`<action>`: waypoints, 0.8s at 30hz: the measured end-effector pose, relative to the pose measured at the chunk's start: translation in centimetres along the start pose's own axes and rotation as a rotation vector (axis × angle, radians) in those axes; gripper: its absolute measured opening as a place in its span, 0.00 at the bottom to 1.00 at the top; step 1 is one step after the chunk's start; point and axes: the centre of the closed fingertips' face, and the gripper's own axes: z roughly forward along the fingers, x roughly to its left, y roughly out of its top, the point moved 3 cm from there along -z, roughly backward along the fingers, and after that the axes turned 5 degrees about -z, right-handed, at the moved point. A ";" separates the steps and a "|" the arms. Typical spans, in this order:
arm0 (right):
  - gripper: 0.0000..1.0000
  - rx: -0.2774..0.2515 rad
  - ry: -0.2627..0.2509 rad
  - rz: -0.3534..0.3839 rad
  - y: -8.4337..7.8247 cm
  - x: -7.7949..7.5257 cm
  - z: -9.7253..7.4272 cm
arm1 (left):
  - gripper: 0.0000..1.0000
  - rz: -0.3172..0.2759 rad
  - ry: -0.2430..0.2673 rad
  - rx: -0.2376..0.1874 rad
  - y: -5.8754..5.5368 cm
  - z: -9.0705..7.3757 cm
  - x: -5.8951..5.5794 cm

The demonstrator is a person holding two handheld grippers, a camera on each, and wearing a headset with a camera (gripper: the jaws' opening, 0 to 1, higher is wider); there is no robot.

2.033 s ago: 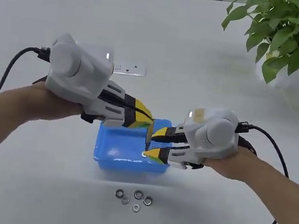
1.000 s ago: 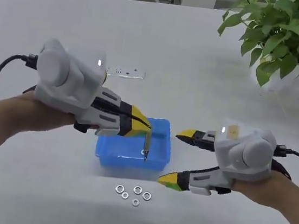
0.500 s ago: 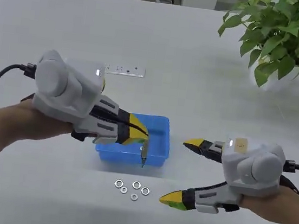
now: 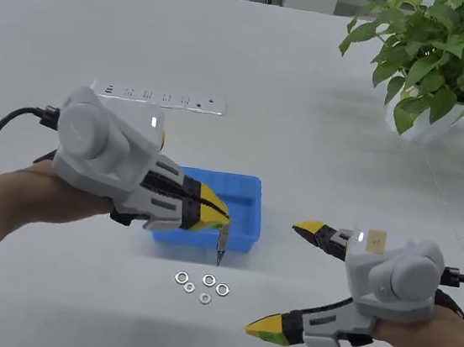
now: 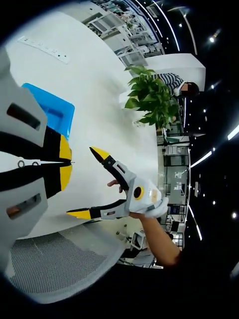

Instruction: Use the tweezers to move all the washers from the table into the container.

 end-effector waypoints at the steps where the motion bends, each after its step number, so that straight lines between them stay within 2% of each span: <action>1: 0.98 0.001 -0.001 0.000 0.0 0.0 0.0 | 0.03 -0.003 -0.005 0.000 -0.1 0.1 -0.1; 10: 0.97 0.015 0.019 -0.007 -0.5 1.0 0.5 | 0.03 0.006 -0.022 0.010 -0.5 0.8 -0.7; 24: 0.93 0.027 0.041 -0.004 -0.9 1.6 0.7 | 0.03 0.004 -0.058 0.035 -1.6 2.2 -1.5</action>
